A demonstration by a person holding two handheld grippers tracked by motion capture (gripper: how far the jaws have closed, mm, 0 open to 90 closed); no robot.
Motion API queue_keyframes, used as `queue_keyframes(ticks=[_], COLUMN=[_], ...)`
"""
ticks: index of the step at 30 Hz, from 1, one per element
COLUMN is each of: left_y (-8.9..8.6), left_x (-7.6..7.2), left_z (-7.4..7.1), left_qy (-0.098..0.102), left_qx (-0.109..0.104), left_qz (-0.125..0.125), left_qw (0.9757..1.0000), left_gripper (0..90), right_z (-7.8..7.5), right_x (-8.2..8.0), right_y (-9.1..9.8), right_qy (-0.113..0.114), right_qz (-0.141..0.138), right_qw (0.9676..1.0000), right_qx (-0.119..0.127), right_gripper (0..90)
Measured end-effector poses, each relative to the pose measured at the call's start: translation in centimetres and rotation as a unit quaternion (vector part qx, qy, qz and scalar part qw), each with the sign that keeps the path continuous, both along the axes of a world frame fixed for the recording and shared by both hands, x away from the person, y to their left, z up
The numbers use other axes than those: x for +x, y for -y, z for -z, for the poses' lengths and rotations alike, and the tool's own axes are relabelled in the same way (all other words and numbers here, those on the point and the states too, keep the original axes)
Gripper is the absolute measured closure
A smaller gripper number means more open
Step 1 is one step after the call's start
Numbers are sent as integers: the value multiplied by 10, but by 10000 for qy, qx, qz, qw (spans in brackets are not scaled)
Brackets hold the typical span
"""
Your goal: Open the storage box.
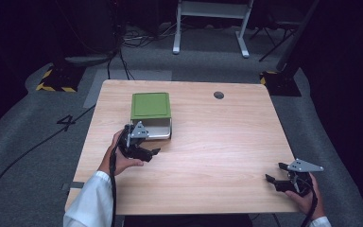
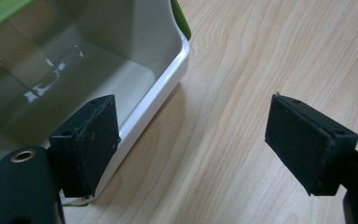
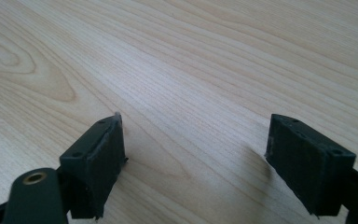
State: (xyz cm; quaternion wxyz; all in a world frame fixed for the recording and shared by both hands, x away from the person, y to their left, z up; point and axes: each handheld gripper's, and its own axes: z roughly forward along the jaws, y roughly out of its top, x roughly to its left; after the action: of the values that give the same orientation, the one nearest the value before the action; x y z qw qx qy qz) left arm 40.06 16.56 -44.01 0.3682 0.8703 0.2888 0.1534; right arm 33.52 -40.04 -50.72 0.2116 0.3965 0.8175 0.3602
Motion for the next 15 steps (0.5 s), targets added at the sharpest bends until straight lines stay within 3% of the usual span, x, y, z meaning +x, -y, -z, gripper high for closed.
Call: queue_keyframes(ticks=[3, 8, 10, 15], left_y=[-1, 2, 7, 11], left_x=[3, 7, 13, 24], left_z=[2, 3, 4, 9], left_qy=[-55, 5, -185, -267], left_qx=[-64, 80, -18, 22], left_qz=[-41, -64, 95, 145], left_qw=[10000, 9999, 9998, 9995], left_gripper=[179, 179, 180, 207], right_z=[0, 0, 0, 0], right_x=[0, 0, 0, 0], right_y=[0, 0, 0, 0], right_qy=[-2, -6, 10, -2], right_qz=[-1, 1, -1, 6], right_qw=[10000, 10000, 10000, 10000], right_qx=[2, 7, 1, 3], right_gripper=[195, 194, 195, 195])
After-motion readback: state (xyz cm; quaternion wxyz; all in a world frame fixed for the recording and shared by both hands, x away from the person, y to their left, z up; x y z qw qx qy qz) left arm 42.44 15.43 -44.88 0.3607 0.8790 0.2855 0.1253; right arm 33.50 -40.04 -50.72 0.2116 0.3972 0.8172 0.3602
